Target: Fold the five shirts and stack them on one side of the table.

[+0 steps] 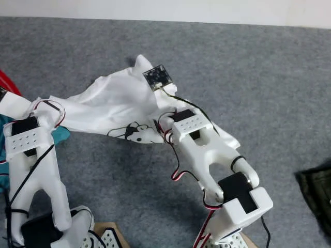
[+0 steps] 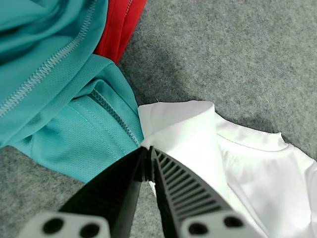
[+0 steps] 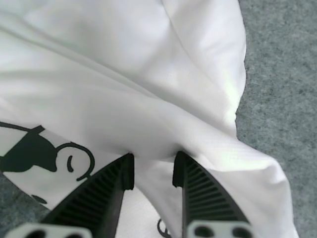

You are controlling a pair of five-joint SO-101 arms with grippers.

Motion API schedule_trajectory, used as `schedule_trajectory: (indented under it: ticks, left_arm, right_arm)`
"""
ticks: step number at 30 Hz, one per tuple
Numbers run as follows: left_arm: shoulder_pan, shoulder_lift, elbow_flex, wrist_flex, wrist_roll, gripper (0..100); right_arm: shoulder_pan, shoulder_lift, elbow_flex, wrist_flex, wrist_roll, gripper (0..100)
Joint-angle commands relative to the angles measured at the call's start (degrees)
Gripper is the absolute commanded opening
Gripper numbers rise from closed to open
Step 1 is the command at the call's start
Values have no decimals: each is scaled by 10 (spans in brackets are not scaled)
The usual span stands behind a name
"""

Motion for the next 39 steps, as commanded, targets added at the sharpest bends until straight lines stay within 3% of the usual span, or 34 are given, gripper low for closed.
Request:
schedule_trajectory:
  ticks: [1,17,21,24,32,39]
  left_arm:
    - [10,-15,-3,-10,-1,11]
    - [10,-15,-1,-10,-1,11]
    - [10,-15,-1,-10,-1,11]
    - [10,-15,0,-10,-1,11]
    - [10,-15,0,-10,-1,11]
    - [19,-15,0,-10,-1,11]
  right_arm:
    - [-4,-4,-30,-7,-6,137]
    - [16,88,-108,-7,-2,132]
    - [39,88,-121,-7,-4,13]
    - [58,86,-122,-6,-5,12]
    - [61,-42,-114,89,-30,6]
    - [26,-95,-45,92,-40,32]
